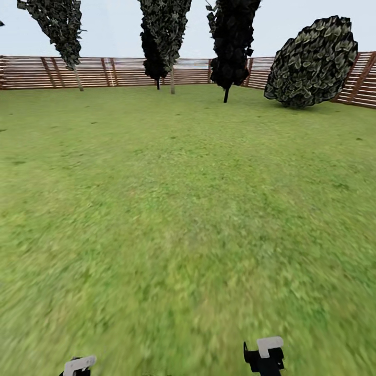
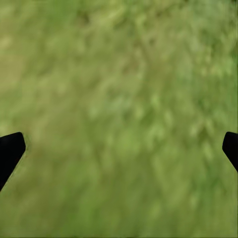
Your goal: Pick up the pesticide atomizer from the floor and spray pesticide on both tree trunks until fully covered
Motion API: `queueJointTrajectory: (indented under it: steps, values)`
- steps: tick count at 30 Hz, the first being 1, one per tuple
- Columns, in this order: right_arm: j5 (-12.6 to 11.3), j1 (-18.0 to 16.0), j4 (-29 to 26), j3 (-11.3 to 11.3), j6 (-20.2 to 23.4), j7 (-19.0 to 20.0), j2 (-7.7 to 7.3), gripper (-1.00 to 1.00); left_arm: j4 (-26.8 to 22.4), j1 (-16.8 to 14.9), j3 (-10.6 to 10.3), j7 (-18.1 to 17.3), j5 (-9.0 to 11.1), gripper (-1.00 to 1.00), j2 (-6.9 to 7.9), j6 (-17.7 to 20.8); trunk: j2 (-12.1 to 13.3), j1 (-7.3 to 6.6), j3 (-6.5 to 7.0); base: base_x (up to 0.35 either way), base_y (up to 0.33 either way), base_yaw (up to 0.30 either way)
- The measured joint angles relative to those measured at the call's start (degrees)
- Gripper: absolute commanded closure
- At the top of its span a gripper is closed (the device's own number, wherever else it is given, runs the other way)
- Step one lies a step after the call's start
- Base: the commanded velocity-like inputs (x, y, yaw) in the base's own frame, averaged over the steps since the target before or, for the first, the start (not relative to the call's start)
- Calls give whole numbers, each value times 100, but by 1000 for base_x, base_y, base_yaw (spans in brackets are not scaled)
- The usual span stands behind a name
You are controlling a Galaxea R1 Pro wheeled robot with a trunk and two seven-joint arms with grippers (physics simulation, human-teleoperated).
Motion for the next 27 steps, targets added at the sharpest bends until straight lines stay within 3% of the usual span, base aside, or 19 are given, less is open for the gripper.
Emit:
queueJointTrajectory:
  steps: [6, 12, 22, 27]
  values:
    - [6, 6, 2, 0, 1, 0, 0, -100, 151, 9, -6, 0, -17, 100, 3, 1, 0, 0, -3, 0, 0, 278]
    - [9, 12, 6, 0, 4, 2, 0, -100, 652, 103, 10, 2, 8, 100, 11, 8, 0, 0, -3, 0, 0, 279]
    - [9, 18, 6, 0, 2, 1, -1, -100, 760, 133, -3, 0, 7, 100, -13, 12, 0, 0, -3, 0, 0, 279]
    - [9, 26, 5, 0, 3, 0, 0, -100, 754, 139, 6, 4, 19, 100, -117, -85, 0, 0, -2, 0, 0, 279]
